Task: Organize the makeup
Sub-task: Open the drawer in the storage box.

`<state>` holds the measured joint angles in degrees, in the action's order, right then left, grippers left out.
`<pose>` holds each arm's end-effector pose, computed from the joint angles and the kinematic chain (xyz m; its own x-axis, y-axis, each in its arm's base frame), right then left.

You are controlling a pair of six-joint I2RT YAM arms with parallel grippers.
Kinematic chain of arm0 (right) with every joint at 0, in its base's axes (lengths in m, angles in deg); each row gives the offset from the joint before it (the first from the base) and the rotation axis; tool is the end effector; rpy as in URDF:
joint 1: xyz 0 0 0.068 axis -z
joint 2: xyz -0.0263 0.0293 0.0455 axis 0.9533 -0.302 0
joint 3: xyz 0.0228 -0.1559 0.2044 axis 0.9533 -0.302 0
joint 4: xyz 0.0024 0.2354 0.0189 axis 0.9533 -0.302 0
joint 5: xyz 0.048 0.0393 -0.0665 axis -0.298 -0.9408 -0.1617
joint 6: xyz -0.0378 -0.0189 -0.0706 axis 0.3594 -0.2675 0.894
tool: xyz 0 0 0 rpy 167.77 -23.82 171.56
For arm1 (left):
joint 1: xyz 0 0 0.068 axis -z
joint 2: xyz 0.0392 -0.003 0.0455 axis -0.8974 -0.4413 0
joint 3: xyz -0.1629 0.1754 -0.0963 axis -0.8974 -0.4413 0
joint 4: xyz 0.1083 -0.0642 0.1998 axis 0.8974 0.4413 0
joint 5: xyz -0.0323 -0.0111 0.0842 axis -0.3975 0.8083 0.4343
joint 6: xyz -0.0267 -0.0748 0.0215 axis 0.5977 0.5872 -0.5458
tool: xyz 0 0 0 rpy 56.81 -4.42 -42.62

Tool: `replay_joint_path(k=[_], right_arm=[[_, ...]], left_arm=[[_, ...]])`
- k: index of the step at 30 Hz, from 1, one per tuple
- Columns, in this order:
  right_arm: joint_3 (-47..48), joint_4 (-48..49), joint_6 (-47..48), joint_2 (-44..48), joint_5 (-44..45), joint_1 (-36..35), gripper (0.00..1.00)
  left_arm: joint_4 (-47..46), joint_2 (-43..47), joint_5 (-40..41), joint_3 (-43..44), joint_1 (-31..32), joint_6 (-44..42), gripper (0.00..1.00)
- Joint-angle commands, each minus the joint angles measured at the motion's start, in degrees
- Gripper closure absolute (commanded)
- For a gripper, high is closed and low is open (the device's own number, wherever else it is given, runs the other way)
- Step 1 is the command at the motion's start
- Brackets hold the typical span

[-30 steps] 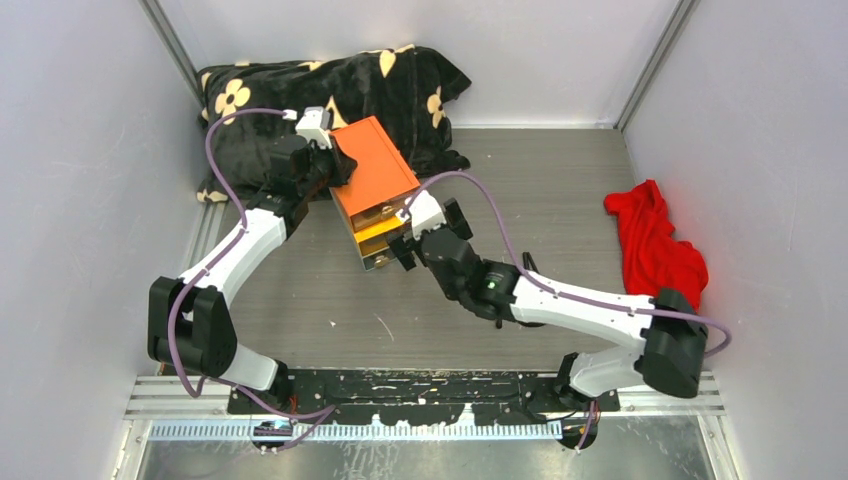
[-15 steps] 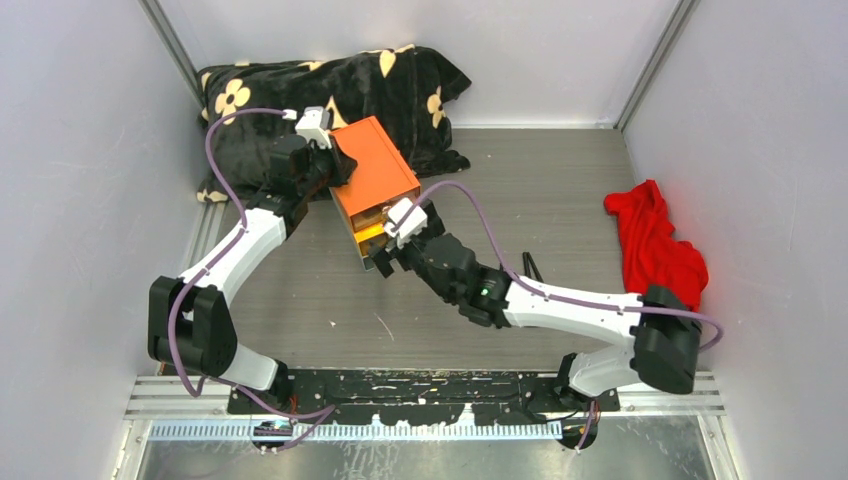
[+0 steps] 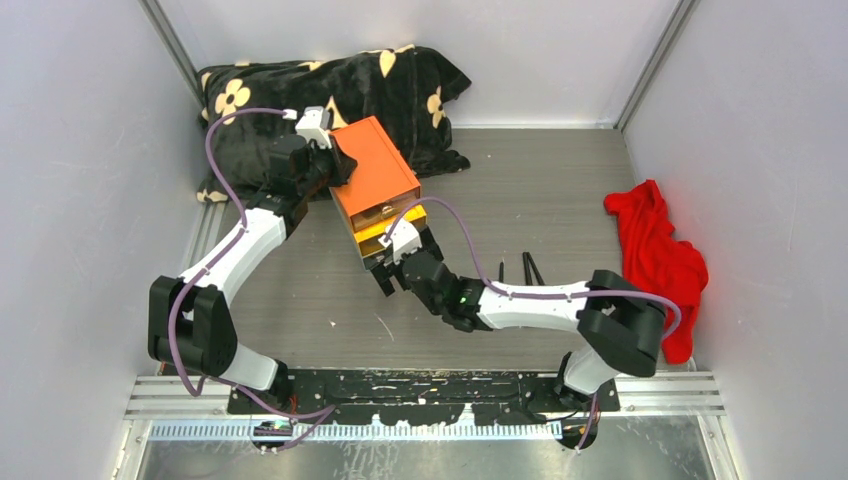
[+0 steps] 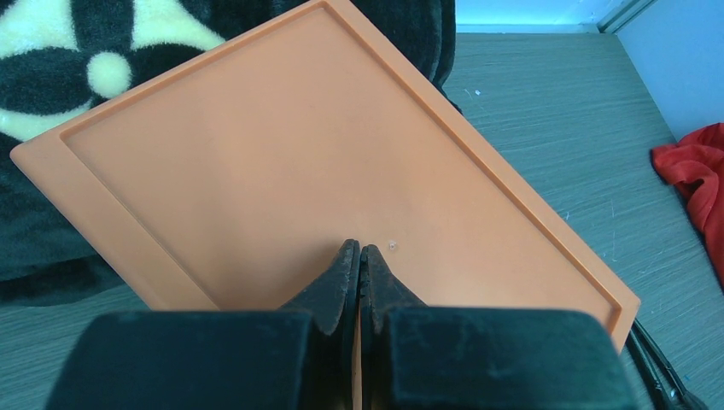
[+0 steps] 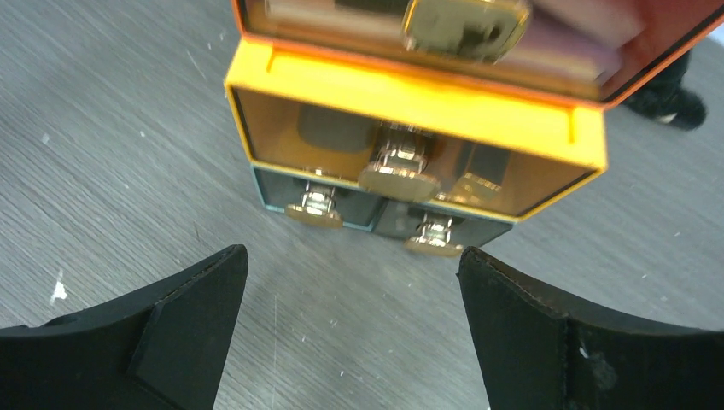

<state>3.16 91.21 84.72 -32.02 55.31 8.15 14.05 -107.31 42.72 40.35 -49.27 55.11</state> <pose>0.1816 0.2938 0.2271 -0.1445 -0.2722 -0.9513 -0.5685 0.8097 -0.1453 0.3451 -0.1023 0.3005 -0.3946 -0.2223 -0.8915 0.2977 0.8870 -0.3530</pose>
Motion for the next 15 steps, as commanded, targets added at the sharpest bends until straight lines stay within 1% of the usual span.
replay_joint_path(k=[1,6,15], right_arm=[[-1.1,4.7,-4.3,-3.3,1.2,0.1,0.02],[-1.2,10.7,-6.1,-7.4,2.4,0.3,0.01],[3.9,14.9,-8.6,-17.9,-1.7,1.7,0.02]], left_arm=[[11.6,-3.3,1.4,-2.7,-0.5,-2.2,1.00],[11.7,-3.3,1.6,-2.7,-0.5,-2.3,1.00],[11.6,-3.7,1.7,-3.3,-0.5,-2.8,1.00]])
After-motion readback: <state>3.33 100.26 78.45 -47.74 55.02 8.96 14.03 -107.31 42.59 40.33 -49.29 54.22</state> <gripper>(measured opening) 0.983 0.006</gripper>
